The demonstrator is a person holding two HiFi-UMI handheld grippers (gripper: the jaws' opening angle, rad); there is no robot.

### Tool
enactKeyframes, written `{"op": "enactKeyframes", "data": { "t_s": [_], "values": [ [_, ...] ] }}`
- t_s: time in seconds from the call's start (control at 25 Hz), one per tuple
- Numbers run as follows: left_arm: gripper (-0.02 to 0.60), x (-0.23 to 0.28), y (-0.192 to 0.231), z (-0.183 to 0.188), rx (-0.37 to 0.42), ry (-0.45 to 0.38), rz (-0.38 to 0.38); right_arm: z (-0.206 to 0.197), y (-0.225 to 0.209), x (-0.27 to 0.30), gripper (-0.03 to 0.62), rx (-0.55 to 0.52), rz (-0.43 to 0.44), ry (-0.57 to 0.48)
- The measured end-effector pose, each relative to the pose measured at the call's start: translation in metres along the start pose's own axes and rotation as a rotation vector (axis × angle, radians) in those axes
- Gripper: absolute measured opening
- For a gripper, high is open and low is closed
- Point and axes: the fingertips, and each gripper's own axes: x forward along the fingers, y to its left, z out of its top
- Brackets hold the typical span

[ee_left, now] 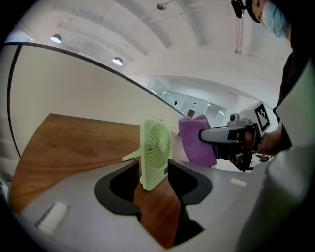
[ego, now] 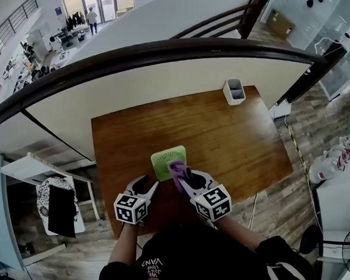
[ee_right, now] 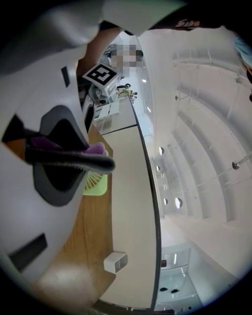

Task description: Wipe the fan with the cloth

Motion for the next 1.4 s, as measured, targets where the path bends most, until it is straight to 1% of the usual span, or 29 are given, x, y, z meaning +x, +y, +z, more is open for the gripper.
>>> {"op": "enactKeyframes", "data": {
  "t_s": [0.28,0.44,0.64,0.68,0.72,0.76,0.92,1.24,1.4],
  "values": [
    [0.181,0.025,0.009,-0.007,-0.007,0.012,-0.02,0.007,0.002,0.022,0.084,-0.05,0.027,-0.002],
    [0.181,0.038,0.011,-0.011,0.007,0.022,-0.038,0.012,0.007,0.036,0.084,-0.082,0.059,-0.012],
    [0.176,0.049,0.013,-0.017,-0.003,0.035,-0.025,0.012,0.017,0.055,0.084,-0.123,0.096,0.001],
    [0.162,0.05,0.013,-0.018,-0.002,0.036,-0.022,0.011,0.018,0.058,0.084,-0.132,0.1,0.008],
    [0.123,0.05,0.013,-0.017,-0.001,0.036,-0.018,0.01,0.02,0.062,0.084,-0.139,0.103,0.015],
    [0.103,0.05,0.013,-0.017,0.0,0.036,-0.012,0.009,0.02,0.065,0.084,-0.144,0.105,0.021],
    [0.097,0.05,0.015,-0.018,-0.001,0.043,-0.009,0.008,0.019,0.072,0.084,-0.159,0.113,0.034],
    [0.084,0.048,0.016,-0.018,-0.01,0.065,-0.025,0.007,0.012,0.07,0.084,-0.149,0.11,0.041],
    [0.083,0.047,0.016,-0.019,-0.007,0.073,-0.033,0.003,-0.004,0.059,0.084,-0.124,0.07,0.047]
  ]
}}
